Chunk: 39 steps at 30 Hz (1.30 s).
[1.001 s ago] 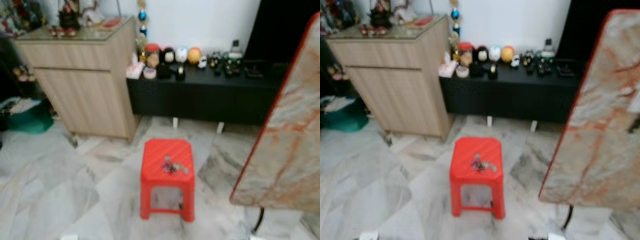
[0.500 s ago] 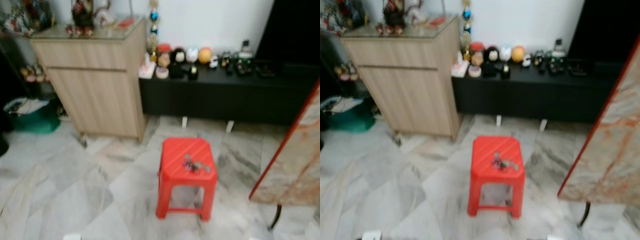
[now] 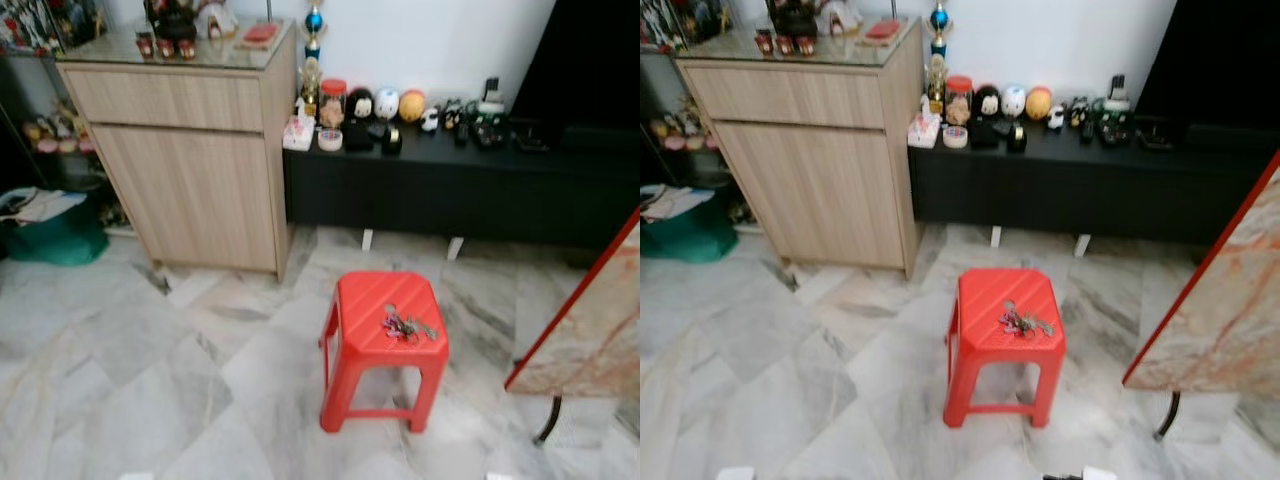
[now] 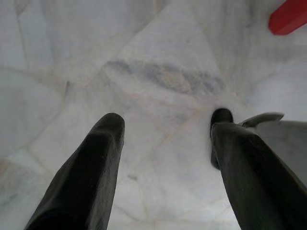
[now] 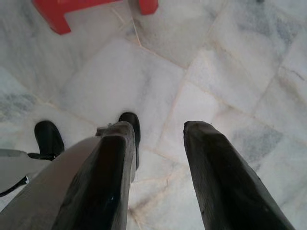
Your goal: Hang keys on a hook
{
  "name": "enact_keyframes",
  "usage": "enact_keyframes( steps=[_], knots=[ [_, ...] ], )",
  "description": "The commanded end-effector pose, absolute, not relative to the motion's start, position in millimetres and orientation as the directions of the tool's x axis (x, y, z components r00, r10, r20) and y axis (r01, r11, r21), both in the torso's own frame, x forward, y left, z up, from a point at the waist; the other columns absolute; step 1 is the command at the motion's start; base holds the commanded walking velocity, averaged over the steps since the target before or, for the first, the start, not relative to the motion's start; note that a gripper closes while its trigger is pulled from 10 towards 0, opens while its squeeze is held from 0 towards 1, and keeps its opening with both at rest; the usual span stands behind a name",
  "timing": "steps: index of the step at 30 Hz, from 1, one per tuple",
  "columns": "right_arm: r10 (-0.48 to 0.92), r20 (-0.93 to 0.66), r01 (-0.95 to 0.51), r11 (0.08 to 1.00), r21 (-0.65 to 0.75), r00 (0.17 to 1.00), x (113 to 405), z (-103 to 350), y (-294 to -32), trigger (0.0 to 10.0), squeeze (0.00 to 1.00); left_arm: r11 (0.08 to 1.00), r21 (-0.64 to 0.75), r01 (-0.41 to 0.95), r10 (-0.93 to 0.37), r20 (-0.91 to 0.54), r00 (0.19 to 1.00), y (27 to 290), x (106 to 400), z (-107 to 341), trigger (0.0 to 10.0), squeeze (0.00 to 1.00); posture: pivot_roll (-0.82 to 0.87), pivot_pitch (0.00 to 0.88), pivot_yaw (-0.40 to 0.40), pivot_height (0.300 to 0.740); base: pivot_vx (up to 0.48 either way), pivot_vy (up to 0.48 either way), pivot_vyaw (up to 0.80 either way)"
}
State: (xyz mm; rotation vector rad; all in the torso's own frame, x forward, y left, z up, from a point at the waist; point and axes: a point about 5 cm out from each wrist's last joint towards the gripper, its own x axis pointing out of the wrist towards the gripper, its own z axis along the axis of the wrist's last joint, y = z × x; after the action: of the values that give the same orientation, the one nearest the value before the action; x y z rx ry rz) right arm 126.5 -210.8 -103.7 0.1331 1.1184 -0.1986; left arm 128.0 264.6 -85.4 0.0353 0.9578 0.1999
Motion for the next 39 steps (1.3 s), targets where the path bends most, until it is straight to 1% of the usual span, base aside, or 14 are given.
enact_keyframes(
  steps=[1, 7, 13, 16, 20, 35, 38, 39],
  knots=[
    [-0.100, -0.903, 0.241, 0.970, 0.005, 0.419, 124, -104, -213, 10.0, 0.00, 0.986, 0.102, -0.131, 0.159, -0.811, 0.563, 252, 130, -89, 10.0, 0.00, 0.10, 0.000, -0.022, 0.740, 0.000, 0.000, 0.00],
    [-0.098, -0.900, 0.247, 0.969, 0.010, 0.424, 124, -104, -213, 10.0, 0.00, 0.987, 0.096, -0.131, 0.154, -0.813, 0.562, 248, 132, -89, 10.0, 0.00, 0.10, 0.000, -0.022, 0.740, 0.000, 0.000, 0.00],
    [-0.093, -0.901, 0.224, 0.974, 0.005, 0.423, 125, -104, -212, 10.0, 0.00, 0.981, 0.122, -0.148, 0.184, -0.812, 0.554, 266, 130, -85, 10.0, 0.00, 0.10, 0.000, -0.018, 0.740, 0.000, 0.000, 0.00],
    [-0.091, -0.901, 0.208, 0.978, 0.000, 0.424, 125, -104, -212, 10.0, 0.00, 0.981, 0.124, -0.148, 0.186, -0.812, 0.553, 267, 130, -84, 10.0, 0.00, 0.09, 0.000, -0.017, 0.740, 0.000, 0.000, 0.00],
    [-0.085, -0.900, 0.170, 0.985, -0.012, 0.427, 126, -104, -211, 10.0, 0.00, 0.982, 0.127, -0.143, 0.186, -0.814, 0.551, 267, 129, -85, 10.0, 0.00, 0.09, 0.000, -0.016, 0.740, 0.000, 0.000, 0.00],
    [-0.083, -0.899, 0.188, 0.982, -0.001, 0.429, 125, -104, -209, 10.0, 0.00, 0.987, 0.116, -0.114, 0.161, -0.816, 0.556, 253, 132, -88, 10.0, 0.00, 0.09, 0.000, -0.007, 0.740, 0.000, 0.000, 0.00],
    [-0.082, -0.900, 0.188, 0.982, 0.000, 0.428, 124, -105, -209, 10.0, 0.00, 0.987, 0.116, -0.112, 0.159, -0.817, 0.554, 253, 131, -88, 10.0, 0.00, 0.08, 0.000, -0.003, 0.740, 0.255, 0.000, 0.00],
    [-0.082, -0.899, 0.189, 0.982, 0.001, 0.429, 124, -105, -209, 10.0, 0.00, 0.986, 0.119, -0.115, 0.163, -0.818, 0.551, 256, 129, -88, 10.0, 0.00, 0.09, 0.000, -0.003, 0.740, 0.270, 0.000, 0.00]
  ],
)
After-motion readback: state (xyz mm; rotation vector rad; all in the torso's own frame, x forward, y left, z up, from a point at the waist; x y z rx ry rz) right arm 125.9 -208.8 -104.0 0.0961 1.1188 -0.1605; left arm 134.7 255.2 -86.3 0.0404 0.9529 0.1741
